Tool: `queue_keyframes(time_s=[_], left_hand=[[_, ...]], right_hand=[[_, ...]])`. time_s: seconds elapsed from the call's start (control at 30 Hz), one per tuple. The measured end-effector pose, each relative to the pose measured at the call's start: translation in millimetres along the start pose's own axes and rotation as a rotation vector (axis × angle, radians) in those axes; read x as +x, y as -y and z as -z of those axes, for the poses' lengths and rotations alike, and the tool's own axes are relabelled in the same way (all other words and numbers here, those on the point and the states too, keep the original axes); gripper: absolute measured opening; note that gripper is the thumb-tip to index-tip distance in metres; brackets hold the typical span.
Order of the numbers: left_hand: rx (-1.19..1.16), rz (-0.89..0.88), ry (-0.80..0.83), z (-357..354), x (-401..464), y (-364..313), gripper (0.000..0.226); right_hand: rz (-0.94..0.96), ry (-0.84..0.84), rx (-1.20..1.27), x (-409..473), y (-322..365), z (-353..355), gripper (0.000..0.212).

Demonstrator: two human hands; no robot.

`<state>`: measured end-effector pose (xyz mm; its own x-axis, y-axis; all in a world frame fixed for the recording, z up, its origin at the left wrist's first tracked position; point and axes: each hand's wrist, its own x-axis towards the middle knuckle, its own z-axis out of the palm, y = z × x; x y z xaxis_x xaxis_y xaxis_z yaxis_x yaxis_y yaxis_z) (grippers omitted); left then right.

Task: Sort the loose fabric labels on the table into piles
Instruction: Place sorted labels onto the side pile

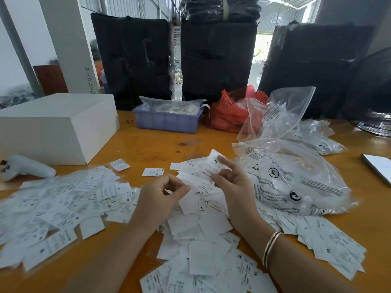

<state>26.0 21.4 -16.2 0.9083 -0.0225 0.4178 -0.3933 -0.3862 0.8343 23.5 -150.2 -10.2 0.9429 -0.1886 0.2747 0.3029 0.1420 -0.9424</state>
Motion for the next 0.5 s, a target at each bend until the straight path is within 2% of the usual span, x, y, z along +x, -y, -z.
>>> queue_keyframes(time_s=[0.1,0.17,0.33,0.5], left_hand=[[0.143,-0.119,0.007,-0.5,-2.3,-0.7,0.016],[0.178,-0.146,-0.006,0.0,-2.8,-0.8,0.019],[0.252,-0.156,-0.025,1.1,-3.5,-1.2,0.019],[0.287,-0.182,-0.040,0.8,-4.2,-2.3,0.013]], right_hand=[[-0.022,0.035,0.178,-0.8,0.0,-3.3,0.056],[-0.021,0.080,0.229,-3.3,1.2,-6.5,0.056],[0.020,0.139,0.221,-12.2,5.4,-16.8,0.022],[0.118,0.072,0.038,-13.9,3.7,-20.3,0.021]])
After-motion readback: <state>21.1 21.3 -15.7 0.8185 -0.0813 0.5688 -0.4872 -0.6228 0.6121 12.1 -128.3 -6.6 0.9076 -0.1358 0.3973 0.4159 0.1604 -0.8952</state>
